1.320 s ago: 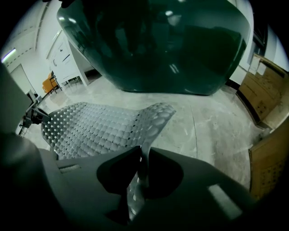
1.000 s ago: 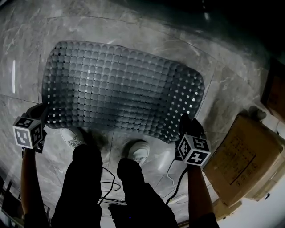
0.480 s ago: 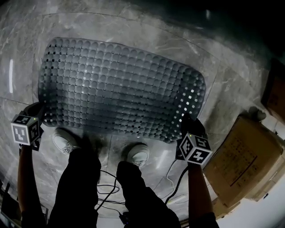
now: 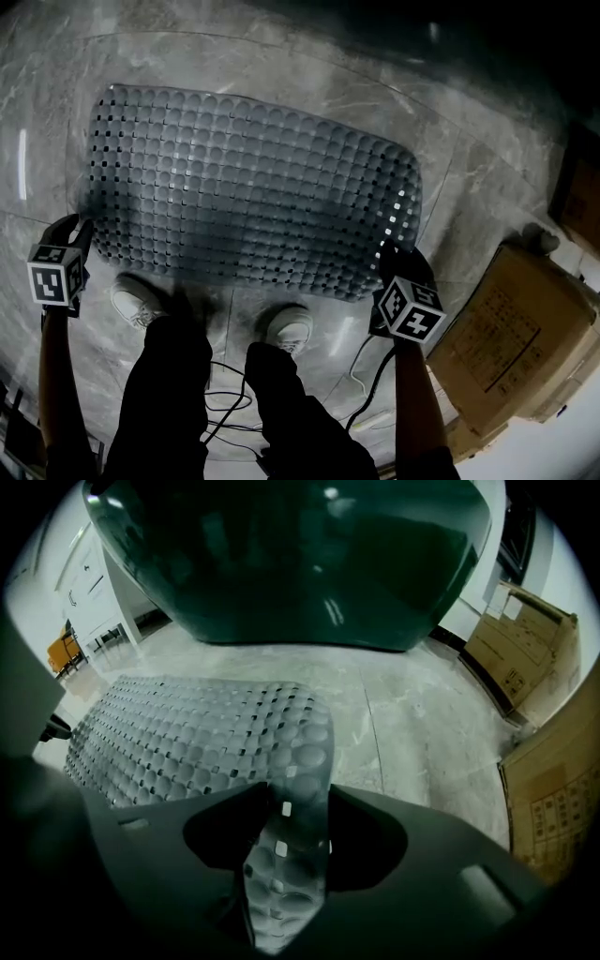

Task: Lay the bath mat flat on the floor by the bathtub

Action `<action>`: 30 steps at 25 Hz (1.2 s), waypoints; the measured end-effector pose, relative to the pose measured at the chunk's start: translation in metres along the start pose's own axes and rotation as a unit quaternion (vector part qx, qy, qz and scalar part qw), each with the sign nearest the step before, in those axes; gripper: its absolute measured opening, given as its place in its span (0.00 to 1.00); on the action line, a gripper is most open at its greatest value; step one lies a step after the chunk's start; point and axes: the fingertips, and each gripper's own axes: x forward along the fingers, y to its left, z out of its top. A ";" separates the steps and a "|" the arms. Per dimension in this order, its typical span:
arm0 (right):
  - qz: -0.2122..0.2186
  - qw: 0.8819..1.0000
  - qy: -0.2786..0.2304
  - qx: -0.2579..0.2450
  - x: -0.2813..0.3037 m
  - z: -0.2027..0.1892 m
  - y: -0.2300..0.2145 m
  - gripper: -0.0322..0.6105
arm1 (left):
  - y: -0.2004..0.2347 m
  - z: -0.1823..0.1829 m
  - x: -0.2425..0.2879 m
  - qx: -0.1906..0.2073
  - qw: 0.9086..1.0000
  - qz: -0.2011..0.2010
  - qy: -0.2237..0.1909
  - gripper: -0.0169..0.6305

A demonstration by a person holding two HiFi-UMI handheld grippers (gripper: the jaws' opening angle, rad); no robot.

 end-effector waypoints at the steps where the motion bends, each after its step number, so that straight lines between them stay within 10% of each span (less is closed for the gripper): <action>1: -0.002 1.000 0.001 0.000 0.000 0.000 0.000 0.39 | 0.002 0.003 -0.002 0.003 1.000 0.004 -0.005 0.22; 16: -0.017 0.999 -0.034 0.019 -0.029 0.018 0.002 0.32 | -0.015 0.026 -0.032 0.009 1.000 -0.009 -0.022 0.22; 30: 0.082 0.996 -0.032 0.022 -0.086 0.056 0.072 0.20 | -0.050 0.060 -0.104 -0.017 0.997 -0.049 -0.053 0.15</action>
